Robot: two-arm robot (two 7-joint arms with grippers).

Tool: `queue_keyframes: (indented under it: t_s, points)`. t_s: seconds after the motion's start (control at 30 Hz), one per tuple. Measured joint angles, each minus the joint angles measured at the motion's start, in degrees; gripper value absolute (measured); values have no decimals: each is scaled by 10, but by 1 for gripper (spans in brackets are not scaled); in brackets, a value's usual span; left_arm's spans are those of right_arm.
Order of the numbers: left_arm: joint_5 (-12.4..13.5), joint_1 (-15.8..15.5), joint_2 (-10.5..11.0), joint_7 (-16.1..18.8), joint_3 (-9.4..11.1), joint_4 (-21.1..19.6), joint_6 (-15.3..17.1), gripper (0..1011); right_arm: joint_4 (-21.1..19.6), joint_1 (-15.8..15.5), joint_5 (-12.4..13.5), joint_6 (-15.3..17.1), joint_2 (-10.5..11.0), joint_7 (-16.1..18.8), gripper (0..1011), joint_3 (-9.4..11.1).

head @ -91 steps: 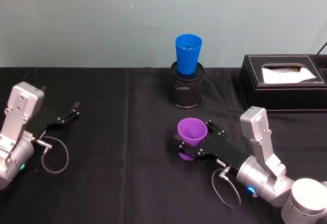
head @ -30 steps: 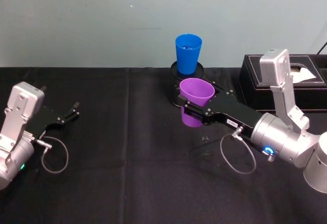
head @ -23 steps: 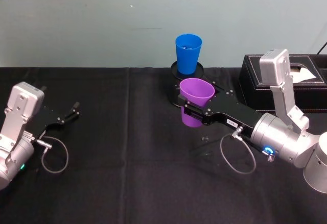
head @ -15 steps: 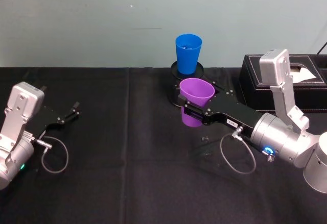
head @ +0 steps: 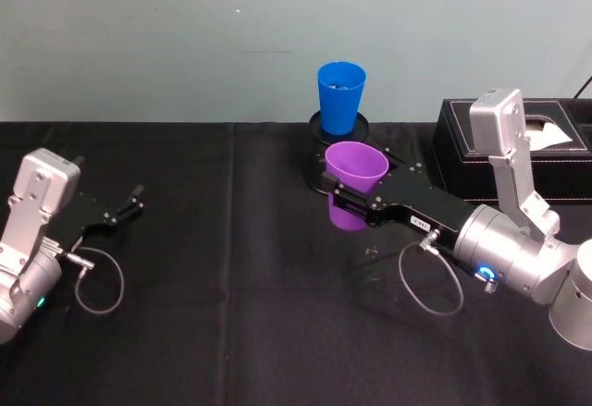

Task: Pick up one cup with a gripper and tap it against the other cup.

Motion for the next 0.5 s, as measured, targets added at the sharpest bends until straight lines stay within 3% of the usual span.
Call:
queue_keyframes:
  t_s: [0.5]
  points:
    - [0, 0, 0, 0, 0, 0, 0, 1000, 0, 0, 0, 0, 0, 0, 731, 0]
